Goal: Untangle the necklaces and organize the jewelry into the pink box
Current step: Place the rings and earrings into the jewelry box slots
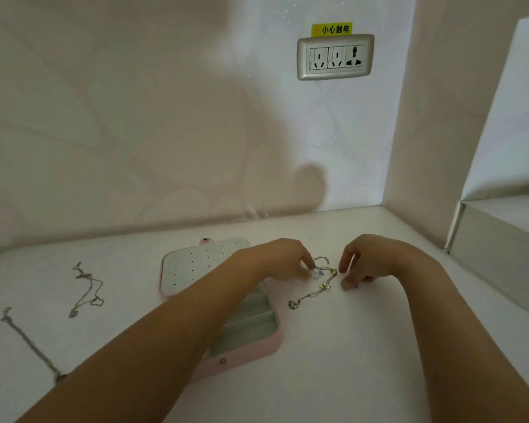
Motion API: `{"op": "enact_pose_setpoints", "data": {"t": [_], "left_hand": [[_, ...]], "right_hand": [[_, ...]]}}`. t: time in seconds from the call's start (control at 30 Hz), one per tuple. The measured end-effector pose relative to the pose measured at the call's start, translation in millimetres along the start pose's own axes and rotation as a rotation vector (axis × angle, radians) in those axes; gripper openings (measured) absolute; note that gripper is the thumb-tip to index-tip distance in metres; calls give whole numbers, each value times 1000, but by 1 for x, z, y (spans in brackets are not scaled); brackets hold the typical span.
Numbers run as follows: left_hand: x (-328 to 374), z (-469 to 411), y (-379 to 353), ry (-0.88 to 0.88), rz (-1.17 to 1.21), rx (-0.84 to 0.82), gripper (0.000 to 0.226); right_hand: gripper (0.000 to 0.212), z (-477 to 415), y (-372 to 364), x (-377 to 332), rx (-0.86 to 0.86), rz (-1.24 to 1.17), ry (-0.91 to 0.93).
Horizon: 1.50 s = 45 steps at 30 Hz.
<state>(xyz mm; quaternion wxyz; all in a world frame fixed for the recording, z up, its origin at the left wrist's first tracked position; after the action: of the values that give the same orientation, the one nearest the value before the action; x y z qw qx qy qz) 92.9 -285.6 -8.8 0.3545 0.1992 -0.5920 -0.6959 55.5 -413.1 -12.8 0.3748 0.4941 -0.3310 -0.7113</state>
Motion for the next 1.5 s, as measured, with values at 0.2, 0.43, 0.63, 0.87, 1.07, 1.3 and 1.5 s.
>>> {"op": "enact_pose_setpoints", "data": {"t": [0.2, 0.43, 0.63, 0.87, 1.07, 1.3, 1.5], "left_hand": [[1, 0, 2, 4, 18, 34, 37], [4, -2, 4, 16, 134, 64, 34], [-6, 9, 7, 0, 262, 75, 26], [-24, 48, 37, 19, 616, 286, 15], [-42, 109, 47, 8, 834, 449, 12], [-55, 163, 48, -57, 1085, 540, 15], [-65, 199, 40, 17, 1214, 550, 25]], "right_hand": [[19, -1, -3, -2, -27, 1, 25], [14, 0, -4, -1, -28, 15, -13], [20, -7, -6, 6, -24, -8, -31], [8, 1, -3, -17, 36, -81, 83], [3, 29, 1, -79, 48, -444, 460], [8, 63, -34, -148, -145, -883, 722], [6, 67, -56, -170, -199, -1093, 743]]}}
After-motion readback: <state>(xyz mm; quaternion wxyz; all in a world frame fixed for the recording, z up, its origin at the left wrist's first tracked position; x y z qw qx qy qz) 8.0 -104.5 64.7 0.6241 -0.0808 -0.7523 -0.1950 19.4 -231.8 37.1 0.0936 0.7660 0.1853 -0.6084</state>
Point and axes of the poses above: each hand's wrist, its own z-axis away from the middle knuckle, its own y-axis out of the back of the hand, x = y × z, the point moved 8 cm from there along -z, towards the middle knuckle, and after that the axes turned 2 degrees about -x, right-handed, at the moved point
